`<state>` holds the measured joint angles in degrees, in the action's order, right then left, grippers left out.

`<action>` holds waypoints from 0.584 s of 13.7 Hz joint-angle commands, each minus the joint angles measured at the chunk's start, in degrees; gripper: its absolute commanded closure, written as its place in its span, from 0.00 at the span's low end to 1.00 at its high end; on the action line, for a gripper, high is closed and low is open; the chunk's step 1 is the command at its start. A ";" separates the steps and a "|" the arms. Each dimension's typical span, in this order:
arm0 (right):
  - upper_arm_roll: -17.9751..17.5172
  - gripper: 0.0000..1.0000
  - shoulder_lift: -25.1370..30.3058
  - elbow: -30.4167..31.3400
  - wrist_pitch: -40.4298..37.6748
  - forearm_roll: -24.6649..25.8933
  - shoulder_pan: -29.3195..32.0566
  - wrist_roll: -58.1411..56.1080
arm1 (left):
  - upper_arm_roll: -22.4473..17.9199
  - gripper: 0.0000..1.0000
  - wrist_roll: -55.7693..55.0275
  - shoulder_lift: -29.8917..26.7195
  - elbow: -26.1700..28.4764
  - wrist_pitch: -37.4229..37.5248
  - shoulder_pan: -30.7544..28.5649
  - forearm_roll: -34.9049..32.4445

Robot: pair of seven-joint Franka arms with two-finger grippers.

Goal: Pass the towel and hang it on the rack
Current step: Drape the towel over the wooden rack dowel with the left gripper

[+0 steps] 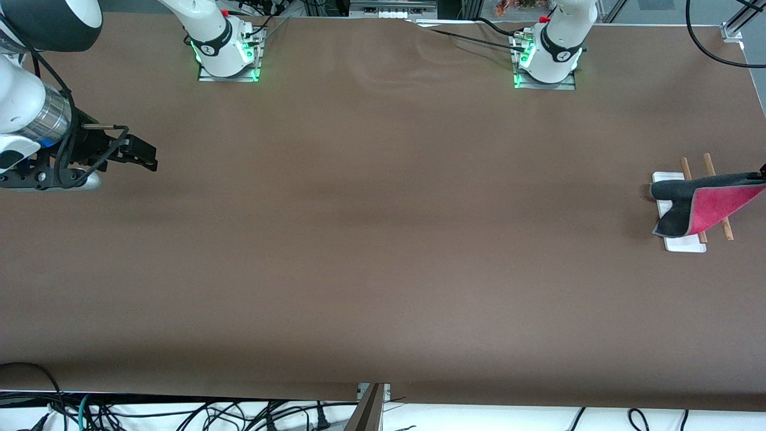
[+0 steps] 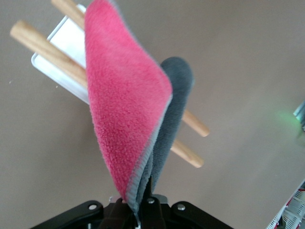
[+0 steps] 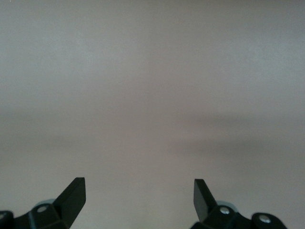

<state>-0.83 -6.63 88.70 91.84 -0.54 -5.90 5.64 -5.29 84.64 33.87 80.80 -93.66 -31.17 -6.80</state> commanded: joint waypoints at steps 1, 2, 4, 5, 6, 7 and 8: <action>0.30 0.00 1.10 0.86 0.54 0.80 -0.16 -0.72 | 0.37 1.00 0.88 2.34 -1.70 -2.64 -1.35 -1.20; 0.30 0.00 1.10 0.86 0.45 0.80 -0.16 -0.46 | 0.37 1.00 0.96 3.47 -1.70 -3.97 -2.14 -1.02; 0.30 0.00 0.57 -0.19 0.36 1.15 -0.25 -0.89 | 0.37 1.00 0.96 4.97 -1.70 -5.82 -3.02 -0.85; 0.30 0.00 0.57 -0.71 0.36 2.29 -0.25 -0.98 | 0.46 1.00 0.96 5.76 -1.70 -6.44 -3.63 -0.67; 0.30 0.00 0.57 -1.07 0.36 2.73 -0.08 -0.98 | 0.46 1.00 0.96 6.12 -1.70 -7.40 -3.99 -0.58; 0.39 0.00 0.48 -1.94 0.36 2.48 -0.08 -1.15 | 0.46 1.00 0.96 6.47 -1.70 -8.11 -4.08 -0.58; 0.30 0.00 0.31 -2.21 0.45 2.65 -0.25 -1.07 | 0.46 1.00 0.96 7.08 -1.70 -8.20 -4.17 -0.49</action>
<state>-0.65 -6.61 87.61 92.21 1.10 -5.91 5.63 -5.30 84.64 39.59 80.77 -101.62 -34.77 -6.80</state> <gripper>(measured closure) 0.000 0.982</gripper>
